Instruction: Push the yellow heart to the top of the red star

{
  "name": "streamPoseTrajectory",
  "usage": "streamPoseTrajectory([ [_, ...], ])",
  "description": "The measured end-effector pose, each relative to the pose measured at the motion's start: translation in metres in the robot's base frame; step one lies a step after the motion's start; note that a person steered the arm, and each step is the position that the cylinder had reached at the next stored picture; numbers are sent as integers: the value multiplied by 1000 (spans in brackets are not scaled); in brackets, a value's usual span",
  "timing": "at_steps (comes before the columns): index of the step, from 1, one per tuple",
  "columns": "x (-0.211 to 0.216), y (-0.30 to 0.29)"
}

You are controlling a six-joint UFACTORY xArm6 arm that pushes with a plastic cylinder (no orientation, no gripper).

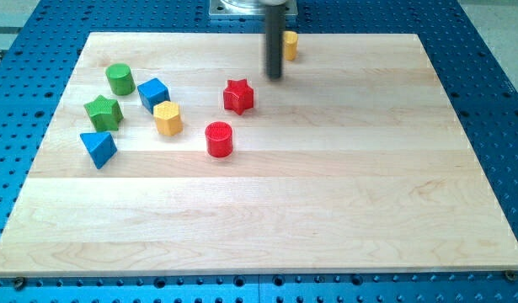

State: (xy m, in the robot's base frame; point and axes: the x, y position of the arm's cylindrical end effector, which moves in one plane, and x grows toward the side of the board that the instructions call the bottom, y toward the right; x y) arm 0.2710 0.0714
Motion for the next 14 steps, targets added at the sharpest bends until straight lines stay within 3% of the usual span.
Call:
streamPoseTrajectory([
  [1,-64,87],
  [2,-77,57],
  [3,-4,-24],
  [4,-14,-12],
  [5,-58,-1],
  [6,-38,-80],
  [7,-3,-100],
  [8,-40,-79],
  [9,-48,-150],
  [10,-15,-198],
  [13,-1,-108],
  [14,-4,-113],
])
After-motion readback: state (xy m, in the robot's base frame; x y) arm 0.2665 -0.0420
